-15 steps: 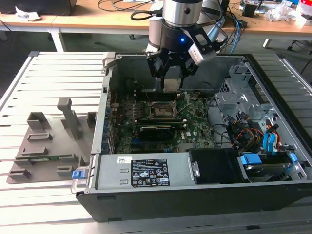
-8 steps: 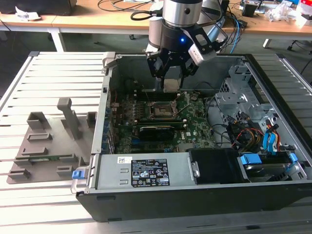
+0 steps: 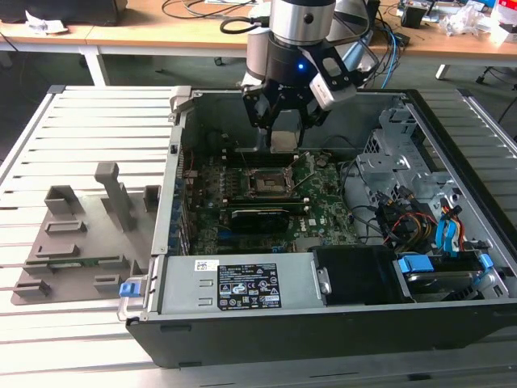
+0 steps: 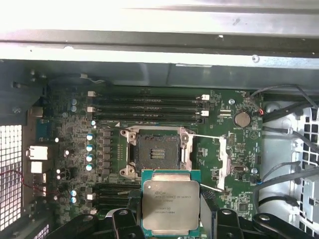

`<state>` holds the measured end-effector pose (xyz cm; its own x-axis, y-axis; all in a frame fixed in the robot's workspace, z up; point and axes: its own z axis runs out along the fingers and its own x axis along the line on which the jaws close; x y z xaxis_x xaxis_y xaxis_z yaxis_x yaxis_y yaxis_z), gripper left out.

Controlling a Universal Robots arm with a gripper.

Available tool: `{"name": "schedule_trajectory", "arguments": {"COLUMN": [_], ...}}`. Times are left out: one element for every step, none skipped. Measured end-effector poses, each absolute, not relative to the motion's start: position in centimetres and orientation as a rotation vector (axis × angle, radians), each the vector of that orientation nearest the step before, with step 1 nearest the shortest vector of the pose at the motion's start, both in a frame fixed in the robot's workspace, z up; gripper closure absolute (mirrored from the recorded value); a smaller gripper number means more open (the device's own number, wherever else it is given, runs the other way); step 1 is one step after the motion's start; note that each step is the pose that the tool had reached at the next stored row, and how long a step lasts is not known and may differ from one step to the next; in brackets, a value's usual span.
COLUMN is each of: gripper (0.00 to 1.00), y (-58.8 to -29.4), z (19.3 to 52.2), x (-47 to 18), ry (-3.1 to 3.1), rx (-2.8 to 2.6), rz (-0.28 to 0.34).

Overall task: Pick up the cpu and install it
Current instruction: 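Place the cpu into insertion slot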

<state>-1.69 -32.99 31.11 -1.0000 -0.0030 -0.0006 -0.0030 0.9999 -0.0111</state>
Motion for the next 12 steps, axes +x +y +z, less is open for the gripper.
{"name": "schedule_trajectory", "arguments": {"gripper": [0.45, 0.45, 0.45, 0.45, 0.45, 0.45, 0.45, 0.45, 0.45, 0.45, 0.45, 0.45], "y": [-32.99, -32.99, -32.99, -32.99, -32.99, -32.99, -32.99, -32.99, -32.99, -32.99, -32.99, -32.99], "z": [31.10, 31.10, 31.10, 31.09, 31.09, 31.09, 31.08, 31.08, 31.08, 31.08, 31.08, 31.08], "x": [-1.69, -1.69, -1.69, -1.69, -1.69, -1.69, -1.69, -1.69, -1.69, -1.69, -1.69, -1.69], "ry": [3.141, 3.141, 3.141, 3.140, 3.139, 3.138, 3.138, 3.137, 3.137, 3.136, 3.134, 3.132], "rx": [0.006, 0.021, 0.044, 0.072, 0.110, 0.135, 0.154, 0.166, 0.176, 0.194, 0.221, 0.243], "rz": [-0.018, -0.018, -0.019, -0.020, -0.023, -0.024, -0.025, -0.025, -0.025, -0.025, -0.026, -0.026]}}
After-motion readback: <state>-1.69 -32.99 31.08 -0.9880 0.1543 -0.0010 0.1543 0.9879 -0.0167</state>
